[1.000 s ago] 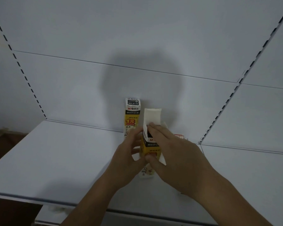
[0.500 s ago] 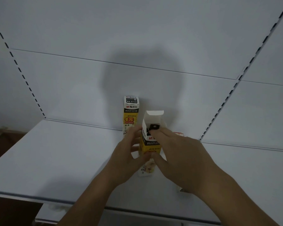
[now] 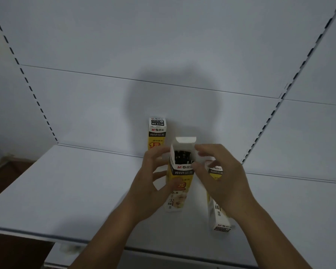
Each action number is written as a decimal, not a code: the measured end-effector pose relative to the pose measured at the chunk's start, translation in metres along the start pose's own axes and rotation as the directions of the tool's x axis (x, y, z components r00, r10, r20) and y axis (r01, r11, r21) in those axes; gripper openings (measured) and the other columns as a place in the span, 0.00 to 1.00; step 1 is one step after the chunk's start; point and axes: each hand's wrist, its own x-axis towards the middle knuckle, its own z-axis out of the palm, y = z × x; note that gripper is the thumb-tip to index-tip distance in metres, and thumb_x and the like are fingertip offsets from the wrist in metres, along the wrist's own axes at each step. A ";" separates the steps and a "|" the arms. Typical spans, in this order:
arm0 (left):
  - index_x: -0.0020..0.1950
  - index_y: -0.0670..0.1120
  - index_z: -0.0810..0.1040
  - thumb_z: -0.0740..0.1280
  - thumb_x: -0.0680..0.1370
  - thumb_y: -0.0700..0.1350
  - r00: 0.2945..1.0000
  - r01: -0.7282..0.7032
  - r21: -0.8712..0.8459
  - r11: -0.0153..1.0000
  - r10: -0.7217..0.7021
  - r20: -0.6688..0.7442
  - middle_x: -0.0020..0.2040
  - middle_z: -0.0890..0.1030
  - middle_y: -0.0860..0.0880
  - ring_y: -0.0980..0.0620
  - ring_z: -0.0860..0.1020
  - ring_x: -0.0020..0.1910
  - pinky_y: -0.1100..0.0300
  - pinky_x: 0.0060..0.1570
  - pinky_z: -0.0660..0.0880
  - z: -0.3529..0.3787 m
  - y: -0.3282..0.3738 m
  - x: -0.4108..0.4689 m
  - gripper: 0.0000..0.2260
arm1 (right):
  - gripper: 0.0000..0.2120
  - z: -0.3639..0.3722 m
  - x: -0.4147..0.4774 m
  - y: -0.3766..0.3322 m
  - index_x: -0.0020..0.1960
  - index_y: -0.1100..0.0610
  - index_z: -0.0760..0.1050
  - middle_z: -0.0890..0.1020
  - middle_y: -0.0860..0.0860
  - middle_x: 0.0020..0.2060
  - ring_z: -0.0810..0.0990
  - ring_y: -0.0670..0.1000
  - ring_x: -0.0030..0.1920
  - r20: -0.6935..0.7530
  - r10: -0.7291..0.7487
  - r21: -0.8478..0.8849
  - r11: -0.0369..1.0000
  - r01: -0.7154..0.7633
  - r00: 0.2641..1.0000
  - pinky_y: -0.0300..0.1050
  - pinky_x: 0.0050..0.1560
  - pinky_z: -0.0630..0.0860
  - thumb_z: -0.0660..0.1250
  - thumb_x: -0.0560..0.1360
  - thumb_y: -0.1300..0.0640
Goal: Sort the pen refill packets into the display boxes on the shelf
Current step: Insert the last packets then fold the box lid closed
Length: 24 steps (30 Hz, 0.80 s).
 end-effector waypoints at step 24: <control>0.65 0.51 0.78 0.65 0.84 0.49 0.993 -0.101 0.005 0.995 0.101 -0.067 0.65 0.79 0.53 0.45 0.78 0.66 0.53 0.58 0.82 0.013 0.013 0.015 0.11 | 0.11 0.028 -0.007 0.012 0.63 0.53 0.84 0.83 0.45 0.62 0.82 0.48 0.63 -0.066 -0.089 0.171 0.980 0.099 0.994 0.48 0.61 0.81 0.69 0.81 0.57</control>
